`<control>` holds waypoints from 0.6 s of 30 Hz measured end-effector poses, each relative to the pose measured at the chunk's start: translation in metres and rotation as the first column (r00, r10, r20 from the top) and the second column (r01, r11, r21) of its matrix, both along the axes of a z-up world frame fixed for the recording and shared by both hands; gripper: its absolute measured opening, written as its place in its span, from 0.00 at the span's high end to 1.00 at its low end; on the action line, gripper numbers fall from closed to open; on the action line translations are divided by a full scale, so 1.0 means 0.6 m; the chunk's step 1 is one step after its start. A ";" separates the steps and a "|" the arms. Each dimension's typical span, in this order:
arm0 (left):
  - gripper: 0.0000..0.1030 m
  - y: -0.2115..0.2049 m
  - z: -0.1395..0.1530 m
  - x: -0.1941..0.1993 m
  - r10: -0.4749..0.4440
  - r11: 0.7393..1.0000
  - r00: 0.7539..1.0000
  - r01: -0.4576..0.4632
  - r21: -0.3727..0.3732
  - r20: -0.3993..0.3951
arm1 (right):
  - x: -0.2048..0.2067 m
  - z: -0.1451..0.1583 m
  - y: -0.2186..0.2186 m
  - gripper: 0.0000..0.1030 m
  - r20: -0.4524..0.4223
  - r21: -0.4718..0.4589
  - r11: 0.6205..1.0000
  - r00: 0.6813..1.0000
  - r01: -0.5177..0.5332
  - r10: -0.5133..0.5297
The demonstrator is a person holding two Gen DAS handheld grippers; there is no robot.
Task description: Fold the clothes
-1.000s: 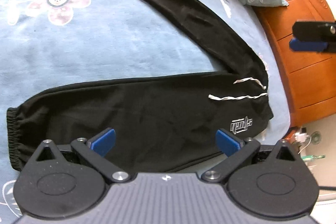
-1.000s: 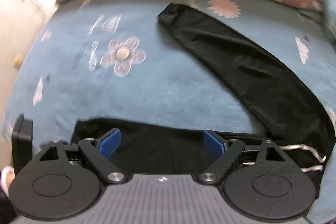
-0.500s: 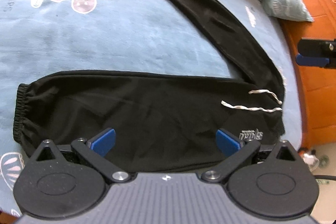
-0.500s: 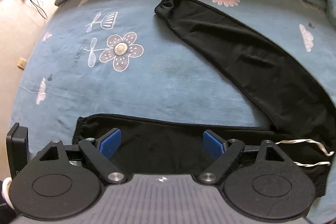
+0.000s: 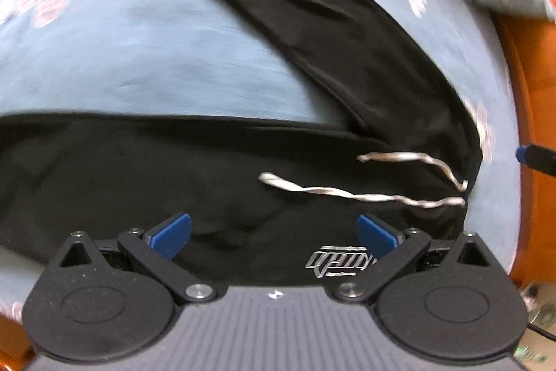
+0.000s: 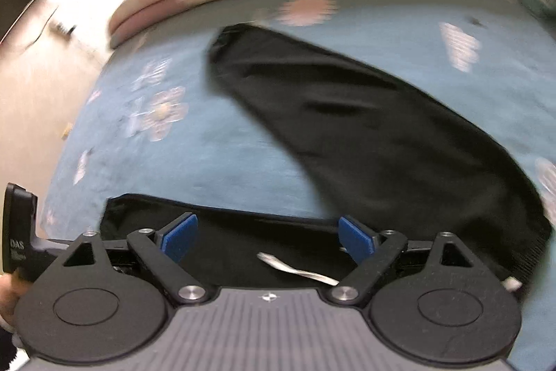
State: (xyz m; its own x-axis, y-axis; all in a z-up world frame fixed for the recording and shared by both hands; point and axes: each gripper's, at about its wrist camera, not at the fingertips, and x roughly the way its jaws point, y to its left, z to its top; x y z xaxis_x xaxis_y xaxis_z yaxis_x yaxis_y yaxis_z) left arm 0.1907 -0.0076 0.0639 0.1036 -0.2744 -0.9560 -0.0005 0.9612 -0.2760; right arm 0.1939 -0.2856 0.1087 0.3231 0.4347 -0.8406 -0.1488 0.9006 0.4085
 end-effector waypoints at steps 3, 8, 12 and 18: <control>0.02 -0.071 -0.026 0.024 -0.124 0.991 0.991 0.126 -0.042 0.045 | -0.022 -0.043 -0.110 0.09 -0.036 -0.103 0.991 0.995 0.086 -0.090; 0.02 -0.169 -0.076 0.060 -0.271 0.959 0.956 0.278 -0.060 0.114 | -0.046 -0.106 -0.220 0.15 0.002 -0.286 0.942 0.983 0.175 -0.182; 0.02 -0.253 -0.093 0.078 -0.386 0.910 0.892 0.410 -0.064 0.235 | -0.025 -0.160 -0.261 0.32 0.048 -0.225 0.948 0.975 0.223 -0.218; 0.02 -0.328 -0.133 0.090 -0.444 0.856 0.824 0.506 -0.106 0.351 | 0.049 -0.253 -0.239 0.51 0.093 -0.154 0.972 0.982 0.178 -0.165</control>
State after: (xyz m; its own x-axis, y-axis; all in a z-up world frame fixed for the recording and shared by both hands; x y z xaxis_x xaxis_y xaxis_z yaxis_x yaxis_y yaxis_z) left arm 0.2449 -0.2046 -0.0157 0.1890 -0.5339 -0.8242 0.5559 0.7500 -0.3584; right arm 0.2231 -0.4293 -0.0431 0.4491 0.2285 -0.8638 -0.0128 0.9683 0.2495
